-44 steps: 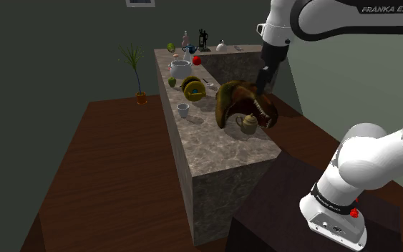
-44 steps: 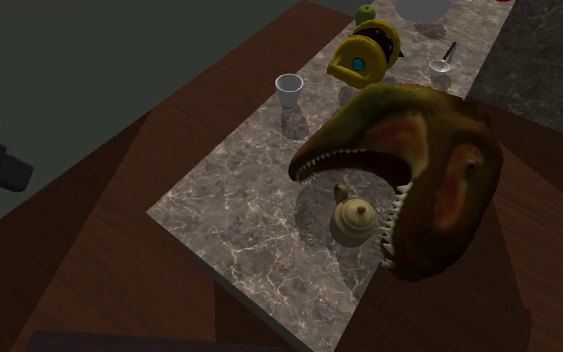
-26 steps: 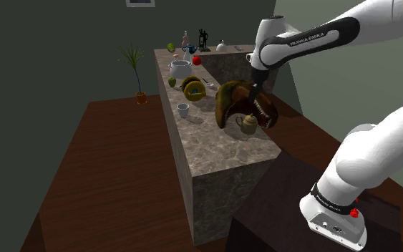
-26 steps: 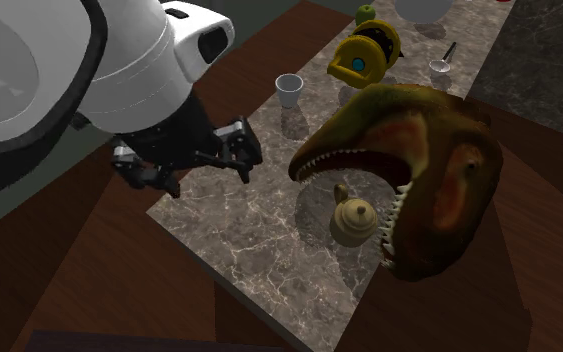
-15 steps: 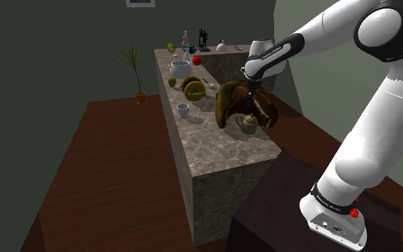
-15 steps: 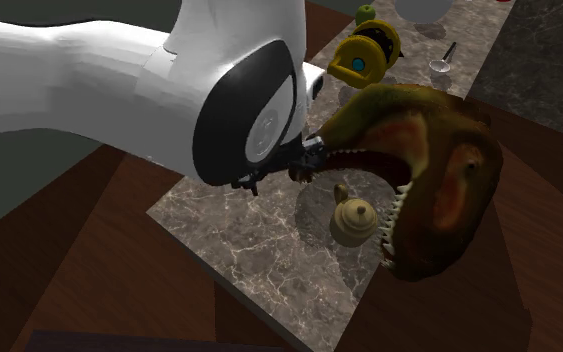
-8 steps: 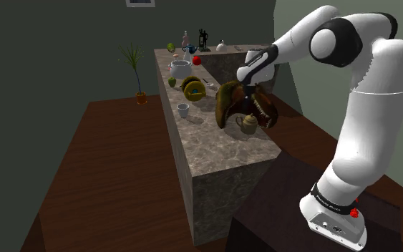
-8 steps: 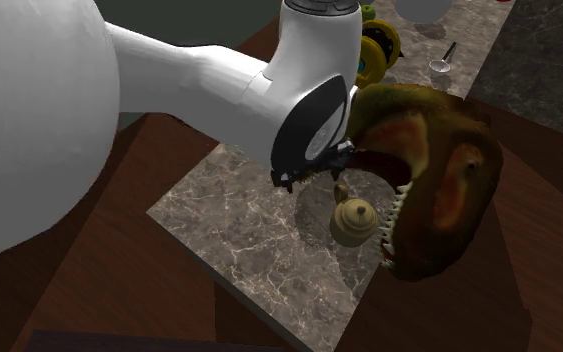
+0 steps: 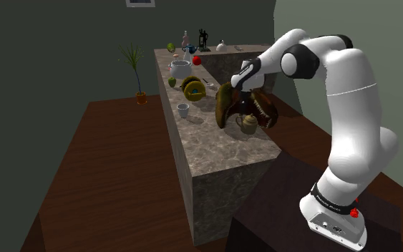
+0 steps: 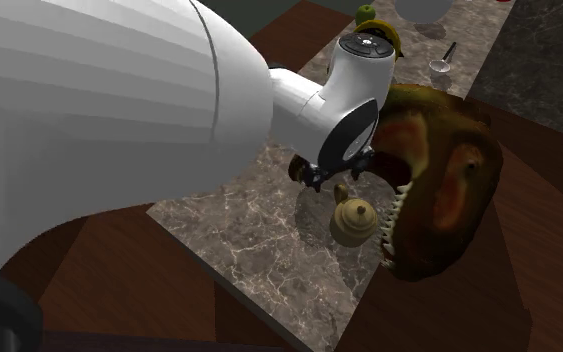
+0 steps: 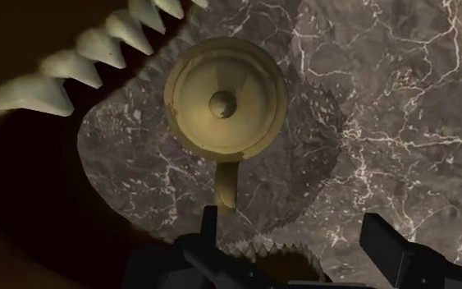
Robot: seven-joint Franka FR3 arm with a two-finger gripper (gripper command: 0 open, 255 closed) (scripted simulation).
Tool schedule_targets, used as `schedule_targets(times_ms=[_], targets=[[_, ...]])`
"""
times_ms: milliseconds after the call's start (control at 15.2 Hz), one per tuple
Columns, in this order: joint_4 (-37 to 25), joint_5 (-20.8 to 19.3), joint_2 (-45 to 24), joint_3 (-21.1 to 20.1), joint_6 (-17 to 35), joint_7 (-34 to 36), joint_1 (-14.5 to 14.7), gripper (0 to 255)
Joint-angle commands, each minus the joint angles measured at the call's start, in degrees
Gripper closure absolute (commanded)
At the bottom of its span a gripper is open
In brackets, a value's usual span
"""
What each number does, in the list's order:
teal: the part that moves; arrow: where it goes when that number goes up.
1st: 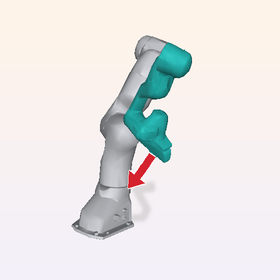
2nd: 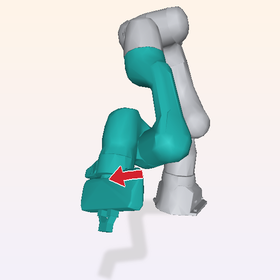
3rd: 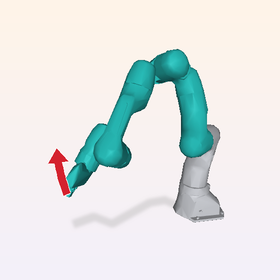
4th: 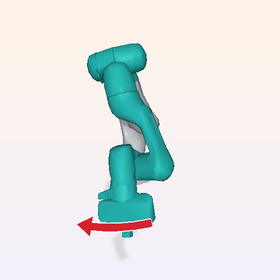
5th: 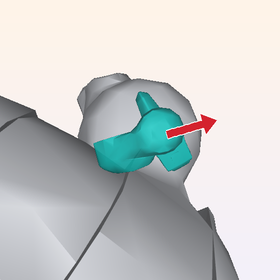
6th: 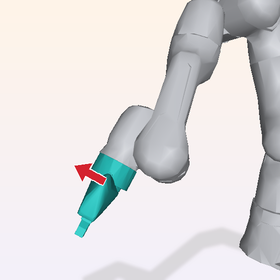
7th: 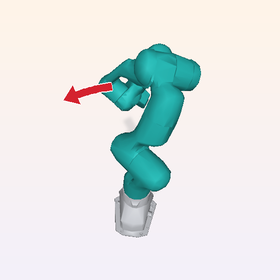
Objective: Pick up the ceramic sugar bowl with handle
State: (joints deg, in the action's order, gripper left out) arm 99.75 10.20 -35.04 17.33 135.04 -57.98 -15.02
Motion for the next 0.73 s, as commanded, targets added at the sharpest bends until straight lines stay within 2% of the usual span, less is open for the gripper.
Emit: schedule_targets(times_ms=[0,198,660], targets=[[-5.53,0.89,-5.01,-0.90,-0.89,-1.47,-1.83,0],[-13.56,1.49,-11.55,-1.90,-2.79,-2.81,-4.10,0],[-14.53,2.20,-15.40,-2.68,0.11,-3.04,-4.68,0]])
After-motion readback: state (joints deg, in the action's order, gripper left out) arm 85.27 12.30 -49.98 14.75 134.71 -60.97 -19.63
